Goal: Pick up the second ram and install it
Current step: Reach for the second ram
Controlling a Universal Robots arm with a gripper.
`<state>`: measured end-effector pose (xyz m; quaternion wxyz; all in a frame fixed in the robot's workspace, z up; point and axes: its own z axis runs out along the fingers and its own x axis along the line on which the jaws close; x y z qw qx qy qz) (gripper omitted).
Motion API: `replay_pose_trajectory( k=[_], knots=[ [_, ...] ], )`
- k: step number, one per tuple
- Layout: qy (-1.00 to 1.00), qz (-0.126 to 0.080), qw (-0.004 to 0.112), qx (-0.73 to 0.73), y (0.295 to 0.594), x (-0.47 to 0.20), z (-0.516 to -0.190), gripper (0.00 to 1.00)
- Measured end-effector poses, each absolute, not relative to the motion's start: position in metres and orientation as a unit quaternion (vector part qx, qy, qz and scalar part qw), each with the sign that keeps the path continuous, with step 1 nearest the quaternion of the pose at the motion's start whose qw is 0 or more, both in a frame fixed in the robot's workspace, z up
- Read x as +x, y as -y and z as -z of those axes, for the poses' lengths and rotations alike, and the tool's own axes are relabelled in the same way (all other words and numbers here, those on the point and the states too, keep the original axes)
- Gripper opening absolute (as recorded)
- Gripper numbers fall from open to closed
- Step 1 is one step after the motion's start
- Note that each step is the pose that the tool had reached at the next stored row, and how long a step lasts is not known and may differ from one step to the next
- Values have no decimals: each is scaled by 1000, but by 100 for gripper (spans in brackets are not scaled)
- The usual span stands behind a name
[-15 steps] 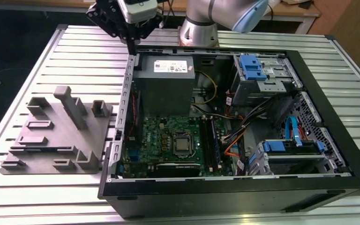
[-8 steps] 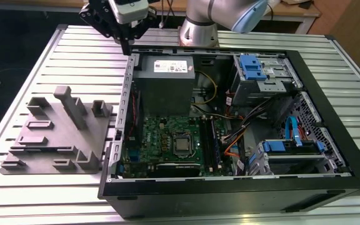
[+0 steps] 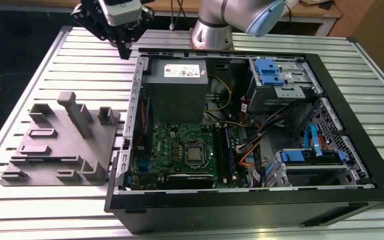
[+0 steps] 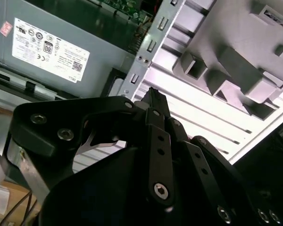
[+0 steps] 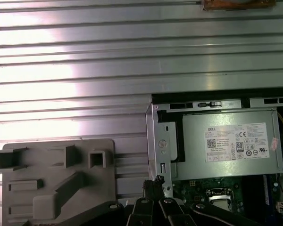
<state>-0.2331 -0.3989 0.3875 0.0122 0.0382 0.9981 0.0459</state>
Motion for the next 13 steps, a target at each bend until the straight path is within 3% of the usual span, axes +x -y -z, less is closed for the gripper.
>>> replay_pose_trajectory(
  k=[13],
  knots=[
    [-998, -46, 12, 38, 399, -267, -386, 7]
  ],
)
